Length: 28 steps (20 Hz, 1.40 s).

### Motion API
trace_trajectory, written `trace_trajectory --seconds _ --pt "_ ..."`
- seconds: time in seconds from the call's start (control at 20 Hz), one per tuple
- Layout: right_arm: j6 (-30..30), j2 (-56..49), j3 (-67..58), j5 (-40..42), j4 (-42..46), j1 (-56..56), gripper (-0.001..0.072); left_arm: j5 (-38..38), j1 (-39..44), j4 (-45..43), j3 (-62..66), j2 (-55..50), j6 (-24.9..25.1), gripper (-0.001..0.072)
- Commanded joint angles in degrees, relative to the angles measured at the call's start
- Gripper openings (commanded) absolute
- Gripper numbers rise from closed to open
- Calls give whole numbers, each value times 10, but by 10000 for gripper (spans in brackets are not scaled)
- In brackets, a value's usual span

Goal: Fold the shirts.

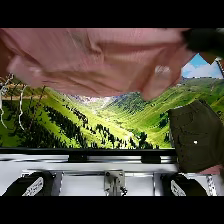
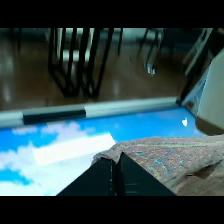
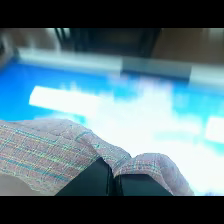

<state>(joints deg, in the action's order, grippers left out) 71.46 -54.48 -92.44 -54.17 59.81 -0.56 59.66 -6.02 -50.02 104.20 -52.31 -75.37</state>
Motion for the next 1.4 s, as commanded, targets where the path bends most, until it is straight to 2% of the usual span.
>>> trace_trajectory --seconds 0.0,0.1,0.3,0.45,0.6,0.7,0.85,0.95,1.2,1.25,1.35 --pt "0 114 -65 17 2 0 53 -11 -9 -118 119 82 -72 28" --pt "31 142 -65 5 3 0 53 7 -9 -175 116 113 -110 28" --pt "54 113 -65 -73 21 0 54 80 -9 -250 107 104 -113 28" --pt "65 28 -62 -167 40 0 53 96 -9 -293 45 77 -97 28" --pt "60 -92 -56 -182 47 0 53 93 -9 -301 -32 18 -78 28" --pt "31 -181 -56 -129 45 0 53 77 -9 -302 -61 -45 -60 28" --pt "35 -304 -56 -21 10 5 53 22 -9 -302 -65 -155 -61 28" --pt "48 -377 -56 52 -34 20 54 -21 -9 -301 -65 -234 -80 29" --pt "57 -489 -56 175 -72 70 54 -41 -8 -282 -65 -379 -90 29" --pt "64 -500 -56 189 -71 77 54 -42 -7 -280 -65 -398 -104 29" --pt "78 -514 -56 199 -70 82 54 -39 -7 -271 -65 -428 -166 30"
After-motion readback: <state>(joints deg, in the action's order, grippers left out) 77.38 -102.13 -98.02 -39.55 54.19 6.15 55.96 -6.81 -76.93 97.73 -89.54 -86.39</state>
